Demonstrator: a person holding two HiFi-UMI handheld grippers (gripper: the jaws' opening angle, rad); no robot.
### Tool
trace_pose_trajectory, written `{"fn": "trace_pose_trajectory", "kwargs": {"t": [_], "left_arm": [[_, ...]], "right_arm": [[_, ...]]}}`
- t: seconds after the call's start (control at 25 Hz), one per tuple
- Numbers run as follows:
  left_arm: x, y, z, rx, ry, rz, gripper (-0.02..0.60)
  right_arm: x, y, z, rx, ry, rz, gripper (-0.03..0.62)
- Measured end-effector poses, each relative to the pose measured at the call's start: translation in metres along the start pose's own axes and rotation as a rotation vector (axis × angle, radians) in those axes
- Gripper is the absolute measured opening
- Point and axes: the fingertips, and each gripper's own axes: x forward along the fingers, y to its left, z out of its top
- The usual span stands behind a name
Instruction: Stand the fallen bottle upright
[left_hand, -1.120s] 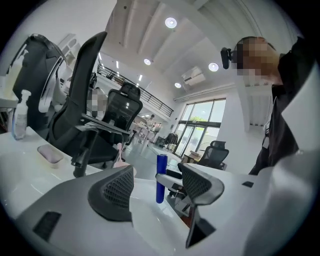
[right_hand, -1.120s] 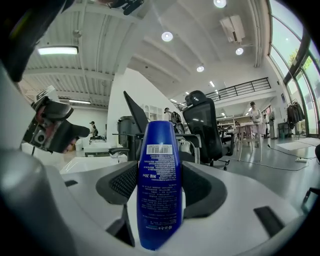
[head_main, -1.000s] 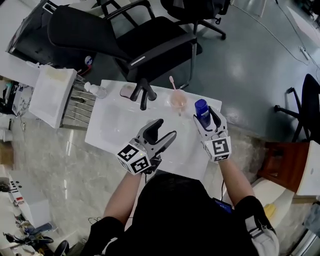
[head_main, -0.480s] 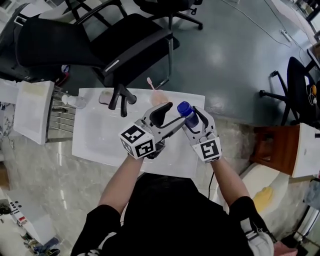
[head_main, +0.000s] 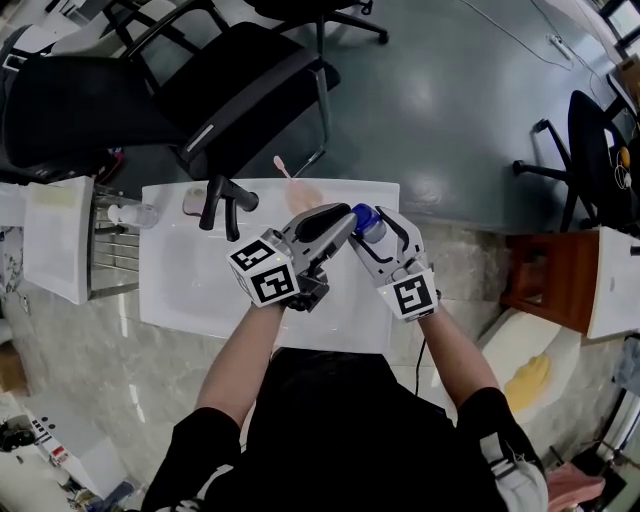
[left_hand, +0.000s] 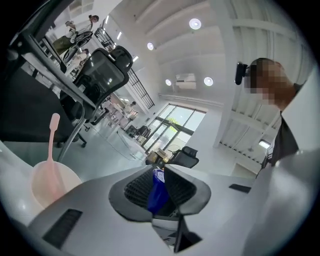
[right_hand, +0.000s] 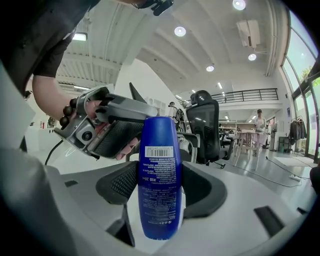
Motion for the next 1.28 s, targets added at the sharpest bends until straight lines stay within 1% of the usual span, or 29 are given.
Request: {"fn": "trace_pose_trajectory", "kwargs": {"t": [0.08, 0.2, 0.36, 0.48, 0.64, 0.84, 1.04, 1.28], "left_arm": [[0.002, 0.0, -0.001, -0.002, 0.009, 0.008, 0.074], [0.005, -0.004, -0.002, 0.022, 0.021, 0.009, 0.074], [0.007, 0.001, 0.001, 0.02, 0.001, 0.037, 0.074], [0.009, 0.007, 0.001, 0.023, -0.004, 0.062, 0.073], [0.013, 0.012, -0.004, 0.02, 0.013, 0.078, 0.074], [0.01, 0.015, -0.003, -0.006, 0.004, 0.071, 0.074], [0.01, 0.015, -0.004, -0.006, 0.013, 0.071, 0.074], [0.007, 0.014, -0.005, 0.013, 0.023, 0.061, 0.074]], "right_arm": [[0.0, -0.001, -0.002, -0.003, 0.005, 0.003, 0.282], [0.002, -0.003, -0.003, -0.007, 0.005, 0.007, 0.282], [0.009, -0.007, -0.004, -0.007, 0.006, 0.008, 0.282], [0.017, -0.011, -0.007, 0.009, -0.002, -0.004, 0.282], [0.022, -0.014, -0.012, 0.04, -0.013, -0.027, 0.281], [0.023, -0.013, -0.015, 0.07, 0.011, -0.039, 0.282], [0.022, -0.011, -0.015, 0.088, 0.004, -0.033, 0.282], [0.019, -0.011, -0.021, 0.088, 0.049, -0.044, 0.288]]}}
